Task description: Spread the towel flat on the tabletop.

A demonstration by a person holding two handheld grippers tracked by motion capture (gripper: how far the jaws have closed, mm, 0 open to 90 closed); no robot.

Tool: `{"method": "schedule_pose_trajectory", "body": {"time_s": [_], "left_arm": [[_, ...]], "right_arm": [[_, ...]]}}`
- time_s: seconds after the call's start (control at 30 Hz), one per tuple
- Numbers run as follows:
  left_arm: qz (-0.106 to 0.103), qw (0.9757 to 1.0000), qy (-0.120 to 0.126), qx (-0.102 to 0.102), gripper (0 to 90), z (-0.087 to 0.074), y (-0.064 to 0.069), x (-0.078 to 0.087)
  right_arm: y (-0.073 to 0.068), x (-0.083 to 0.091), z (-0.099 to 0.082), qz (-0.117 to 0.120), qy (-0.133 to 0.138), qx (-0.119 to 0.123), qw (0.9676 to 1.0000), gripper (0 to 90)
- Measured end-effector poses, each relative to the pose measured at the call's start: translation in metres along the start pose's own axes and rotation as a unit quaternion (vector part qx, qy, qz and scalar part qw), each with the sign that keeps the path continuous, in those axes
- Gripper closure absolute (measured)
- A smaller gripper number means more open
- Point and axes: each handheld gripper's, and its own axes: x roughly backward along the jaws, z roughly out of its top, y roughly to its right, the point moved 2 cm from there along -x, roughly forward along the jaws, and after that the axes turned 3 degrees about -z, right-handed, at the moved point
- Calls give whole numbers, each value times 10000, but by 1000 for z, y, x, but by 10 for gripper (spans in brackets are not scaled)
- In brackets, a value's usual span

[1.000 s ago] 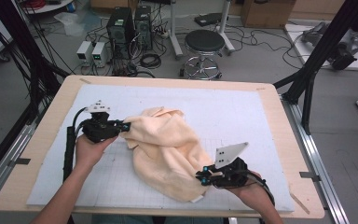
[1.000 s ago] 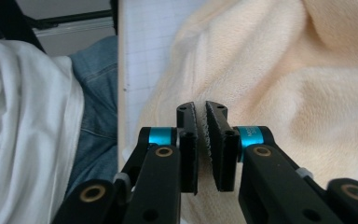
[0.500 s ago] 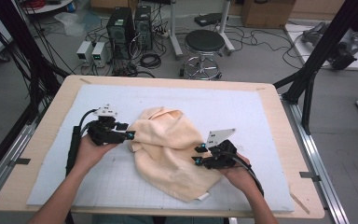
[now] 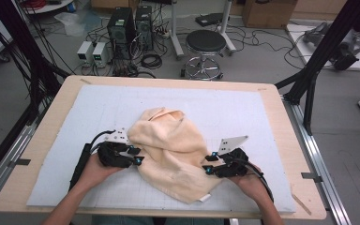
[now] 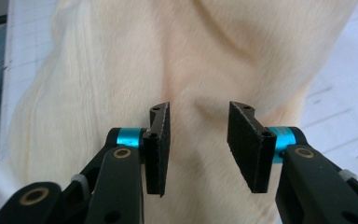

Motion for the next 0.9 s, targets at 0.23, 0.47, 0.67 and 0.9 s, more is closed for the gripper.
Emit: {"method": "schedule_pose_trajectory", "body": {"time_s": [0.23, 0.47, 0.67, 0.9], "left_arm": [[271, 9985, -341, -317, 650, -3, 7, -17], [469, 9983, -320, -135, 813, -1, 17, -11], [621, 9977, 24, -253, 816, -8, 46, 40], [677, 9969, 295, -255, 816, -26, 95, 104]], "right_arm": [[-6, -19, -5, 70, -367, 117, 9992, 699], [-6, -17, -2, 180, -358, 59, 9992, 843], [-26, 2, 8, 253, -138, 287, 9992, 846], [-65, 30, 22, 528, 221, 545, 9969, 844]]}}
